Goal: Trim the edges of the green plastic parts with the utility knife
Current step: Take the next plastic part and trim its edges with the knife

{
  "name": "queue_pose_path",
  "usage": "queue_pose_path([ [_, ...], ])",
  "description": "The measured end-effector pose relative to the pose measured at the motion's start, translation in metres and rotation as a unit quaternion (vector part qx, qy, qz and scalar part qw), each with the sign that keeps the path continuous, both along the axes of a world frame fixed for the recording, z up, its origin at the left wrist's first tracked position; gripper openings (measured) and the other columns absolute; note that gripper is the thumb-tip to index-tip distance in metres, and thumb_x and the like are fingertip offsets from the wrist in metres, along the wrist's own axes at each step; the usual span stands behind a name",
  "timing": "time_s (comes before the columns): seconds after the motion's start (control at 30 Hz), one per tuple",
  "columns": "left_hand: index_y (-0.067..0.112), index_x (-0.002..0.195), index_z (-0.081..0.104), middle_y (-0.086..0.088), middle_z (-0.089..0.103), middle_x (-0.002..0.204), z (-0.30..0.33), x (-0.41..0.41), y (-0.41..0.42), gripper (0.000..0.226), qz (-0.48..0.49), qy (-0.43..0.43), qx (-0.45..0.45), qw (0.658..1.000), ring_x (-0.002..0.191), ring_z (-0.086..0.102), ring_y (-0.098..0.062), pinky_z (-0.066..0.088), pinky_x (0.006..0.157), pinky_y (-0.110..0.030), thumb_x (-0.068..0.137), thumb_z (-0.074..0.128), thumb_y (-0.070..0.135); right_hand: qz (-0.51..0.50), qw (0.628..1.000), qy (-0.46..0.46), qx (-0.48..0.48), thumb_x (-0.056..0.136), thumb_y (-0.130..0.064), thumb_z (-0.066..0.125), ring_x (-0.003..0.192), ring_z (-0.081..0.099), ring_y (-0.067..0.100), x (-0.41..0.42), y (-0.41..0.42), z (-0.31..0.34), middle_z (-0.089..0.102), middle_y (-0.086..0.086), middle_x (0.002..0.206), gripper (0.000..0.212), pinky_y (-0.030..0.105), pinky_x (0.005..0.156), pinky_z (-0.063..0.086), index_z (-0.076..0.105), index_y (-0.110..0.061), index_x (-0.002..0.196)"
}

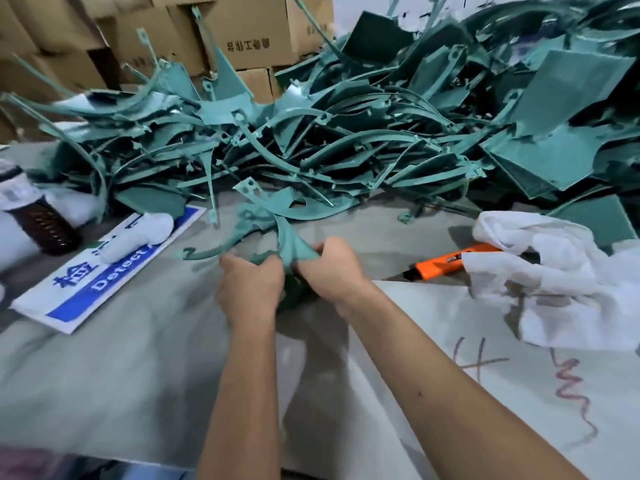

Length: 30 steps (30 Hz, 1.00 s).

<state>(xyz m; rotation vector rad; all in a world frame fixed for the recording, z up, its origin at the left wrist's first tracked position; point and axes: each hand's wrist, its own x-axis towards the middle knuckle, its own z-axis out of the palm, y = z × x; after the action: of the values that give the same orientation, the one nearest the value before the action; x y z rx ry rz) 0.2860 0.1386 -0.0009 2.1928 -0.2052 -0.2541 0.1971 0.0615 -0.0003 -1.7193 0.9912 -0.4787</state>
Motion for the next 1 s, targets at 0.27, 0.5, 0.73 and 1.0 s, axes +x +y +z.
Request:
queue_pose_path([
  [0.27, 0.044, 0.131, 0.062, 0.016, 0.074, 0.116, 0.023, -0.051, 0.011, 0.064, -0.428, 0.154, -0.211, 0.865, 0.109, 0.068, -0.001, 0.054, 0.085, -0.029, 0.079, 0.058, 0.08, -0.037, 0.964, -0.233, 0.124, 0.092, -0.045, 0.07, 0.045, 0.05, 0.016, -0.049, -0.023, 0.031, 0.058, 0.004, 0.061, 0.029, 0.027, 0.051, 0.044, 0.07, -0.016, 0.094],
  [0.5, 0.028, 0.134, 0.054, -0.011, 0.065, 0.122, 0.012, -0.101, -0.016, 0.072, -0.275, 0.056, -0.224, 0.933, 0.092, 0.059, -0.027, 0.052, 0.08, -0.039, 0.063, 0.059, 0.024, -0.062, 0.984, -0.115, -0.125, 0.106, -0.024, 0.053, 0.089, 0.067, 0.022, -0.099, -0.07, 0.024, 0.072, 0.003, 0.097, 0.028, 0.038, 0.084, 0.054, 0.063, -0.01, 0.129],
  [0.73, 0.047, 0.144, 0.038, -0.004, 0.051, 0.14, 0.012, -0.176, -0.028, 0.083, -0.192, 0.089, -0.566, 0.796, 0.108, 0.065, -0.007, 0.054, 0.103, -0.038, 0.068, 0.054, 0.016, 0.079, 0.879, 0.337, -0.328, 0.088, -0.025, 0.07, 0.116, 0.041, 0.033, -0.153, -0.104, 0.003, 0.057, 0.006, 0.122, 0.035, 0.038, 0.106, 0.037, 0.066, -0.031, 0.122],
  [1.0, 0.003, 0.143, 0.047, 0.001, 0.06, 0.094, -0.007, -0.135, -0.069, 0.055, -0.035, 0.204, -0.52, 0.828, 0.066, 0.061, -0.002, 0.052, 0.062, -0.016, 0.089, 0.05, -0.008, -0.098, 0.894, 0.177, -0.4, 0.081, -0.009, 0.071, 0.092, 0.054, 0.032, -0.159, -0.113, -0.008, 0.057, -0.001, 0.088, 0.026, 0.04, 0.07, 0.041, 0.054, -0.022, 0.095],
])
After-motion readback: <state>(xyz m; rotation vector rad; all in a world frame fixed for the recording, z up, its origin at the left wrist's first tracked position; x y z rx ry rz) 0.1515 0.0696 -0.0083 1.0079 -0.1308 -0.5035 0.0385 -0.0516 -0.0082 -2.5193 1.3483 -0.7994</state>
